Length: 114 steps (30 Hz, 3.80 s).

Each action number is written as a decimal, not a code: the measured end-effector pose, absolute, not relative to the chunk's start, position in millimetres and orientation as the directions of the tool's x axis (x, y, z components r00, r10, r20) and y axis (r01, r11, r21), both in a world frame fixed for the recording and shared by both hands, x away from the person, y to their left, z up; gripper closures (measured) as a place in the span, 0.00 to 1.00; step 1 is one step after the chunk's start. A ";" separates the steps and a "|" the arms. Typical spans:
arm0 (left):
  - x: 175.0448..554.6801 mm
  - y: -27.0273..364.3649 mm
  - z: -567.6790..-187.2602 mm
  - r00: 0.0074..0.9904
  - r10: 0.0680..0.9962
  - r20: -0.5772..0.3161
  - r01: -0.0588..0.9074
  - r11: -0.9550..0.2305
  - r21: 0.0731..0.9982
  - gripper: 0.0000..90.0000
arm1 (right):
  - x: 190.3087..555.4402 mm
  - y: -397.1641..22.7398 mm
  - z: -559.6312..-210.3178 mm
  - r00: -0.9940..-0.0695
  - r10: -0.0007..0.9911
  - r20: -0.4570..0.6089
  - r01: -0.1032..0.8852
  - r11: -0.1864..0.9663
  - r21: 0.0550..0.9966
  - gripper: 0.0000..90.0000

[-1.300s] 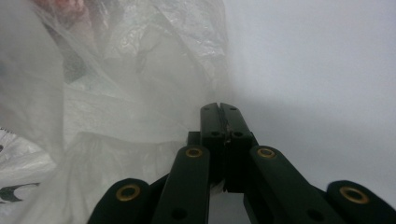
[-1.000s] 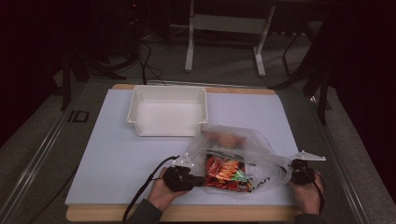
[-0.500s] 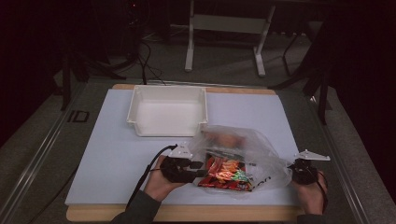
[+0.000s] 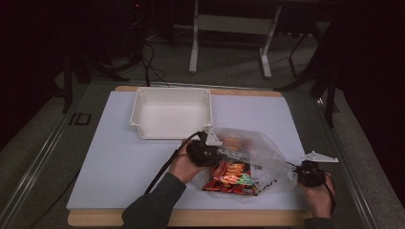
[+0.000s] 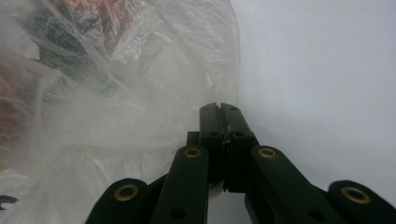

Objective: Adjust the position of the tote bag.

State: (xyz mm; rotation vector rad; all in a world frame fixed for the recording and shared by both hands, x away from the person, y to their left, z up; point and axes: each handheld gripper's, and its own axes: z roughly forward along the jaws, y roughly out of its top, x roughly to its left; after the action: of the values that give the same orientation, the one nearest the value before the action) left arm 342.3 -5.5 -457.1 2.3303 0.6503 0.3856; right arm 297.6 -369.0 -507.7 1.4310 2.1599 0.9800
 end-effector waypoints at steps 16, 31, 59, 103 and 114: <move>375.9 -8.8 -476.1 0.690 0.682 0.242 0.406 -0.641 0.651 0.73 | 302.7 -366.1 -512.9 -0.398 0.916 0.058 0.658 0.241 0.713 0.99; 342.6 4.7 -443.1 0.761 0.649 0.018 0.407 -0.499 0.765 0.58 | 300.7 -367.4 -514.0 -0.394 0.917 0.063 0.658 0.234 0.716 0.99; 361.5 1.8 -489.1 0.737 0.597 -0.317 0.625 -0.423 0.656 0.18 | 299.0 -368.3 -515.0 -0.393 0.917 0.068 0.656 0.228 0.720 0.99; 337.2 -8.8 -464.0 0.839 0.406 -0.361 0.531 -0.467 0.707 0.99 | 297.8 -367.4 -515.7 -0.388 0.919 0.069 0.649 0.219 0.729 0.98; 321.6 -12.7 -465.0 0.886 0.287 -0.363 0.462 -0.502 0.731 1.00 | 299.0 -363.2 -514.1 -0.375 0.925 0.067 0.645 0.208 0.735 0.99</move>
State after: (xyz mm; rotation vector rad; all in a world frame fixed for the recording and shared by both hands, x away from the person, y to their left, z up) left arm 321.6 -12.7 -465.0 2.1306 0.5380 -0.2412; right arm 299.0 -363.2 -514.1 1.4605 2.1008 0.9807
